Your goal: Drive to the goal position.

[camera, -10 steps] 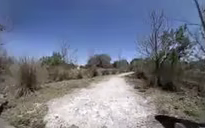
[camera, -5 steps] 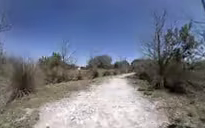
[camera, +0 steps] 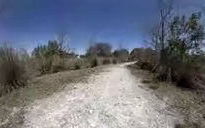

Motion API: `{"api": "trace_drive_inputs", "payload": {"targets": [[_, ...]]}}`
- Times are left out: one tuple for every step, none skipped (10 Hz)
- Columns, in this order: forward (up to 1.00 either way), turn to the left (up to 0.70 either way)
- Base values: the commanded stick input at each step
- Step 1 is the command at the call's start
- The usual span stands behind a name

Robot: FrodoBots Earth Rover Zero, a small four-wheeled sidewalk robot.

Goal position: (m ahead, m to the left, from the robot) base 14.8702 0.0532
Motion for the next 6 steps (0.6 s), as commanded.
{"api": "trace_drive_inputs", "payload": {"targets": [[0.50,0.00],[0.50,0.00],[0.50,0.00],[0.50,0.00],[0.50,0.00],[0.50,0.00]]}}
